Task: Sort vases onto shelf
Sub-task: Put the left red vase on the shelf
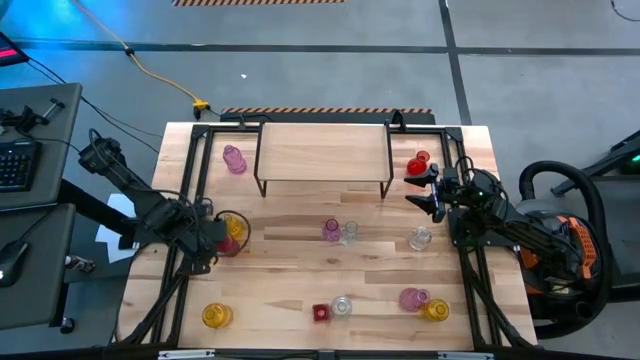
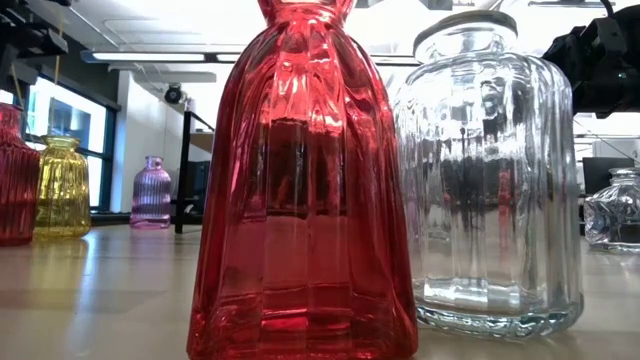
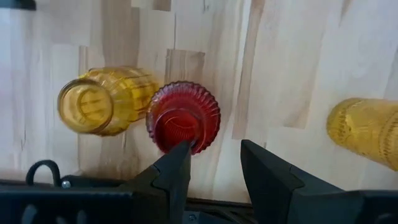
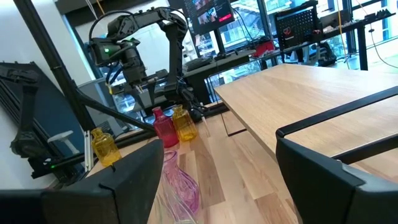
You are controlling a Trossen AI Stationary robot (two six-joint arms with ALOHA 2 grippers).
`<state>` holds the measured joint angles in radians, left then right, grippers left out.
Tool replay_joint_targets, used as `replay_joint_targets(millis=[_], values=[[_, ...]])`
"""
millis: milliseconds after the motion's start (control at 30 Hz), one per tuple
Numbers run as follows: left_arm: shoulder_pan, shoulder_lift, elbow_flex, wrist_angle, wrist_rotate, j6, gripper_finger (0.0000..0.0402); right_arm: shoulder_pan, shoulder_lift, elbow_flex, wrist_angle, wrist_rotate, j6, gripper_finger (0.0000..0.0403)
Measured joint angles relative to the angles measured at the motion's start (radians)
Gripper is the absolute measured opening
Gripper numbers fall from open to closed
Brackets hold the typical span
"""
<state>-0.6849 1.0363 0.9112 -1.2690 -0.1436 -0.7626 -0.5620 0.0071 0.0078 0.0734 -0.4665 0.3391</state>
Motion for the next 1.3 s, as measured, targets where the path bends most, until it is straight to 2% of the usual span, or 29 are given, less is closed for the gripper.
replay_joint_targets(millis=[433,667,967,1100,1300], values=[[0.050,0.028,0.000,0.009,-0.024,0.088,0.0131,0.000,0.000,0.000,0.000,0.000,0.000,0.0302],[0.059,0.026,-0.075,0.073,0.018,0.066,0.0131,0.000,0.000,0.000,0.000,0.000,0.000,0.0302],[0.059,0.028,-0.076,0.094,0.003,0.059,0.0127,0.000,0.000,0.000,0.000,0.000,0.000,0.0302],[0.057,0.028,-0.077,0.092,0.002,0.059,0.0099,0.000,0.000,0.000,0.000,0.000,0.000,0.0302],[0.057,0.029,-0.077,0.097,0.011,0.058,0.0024,0.000,0.000,0.000,0.000,0.000,0.000,0.0302]])
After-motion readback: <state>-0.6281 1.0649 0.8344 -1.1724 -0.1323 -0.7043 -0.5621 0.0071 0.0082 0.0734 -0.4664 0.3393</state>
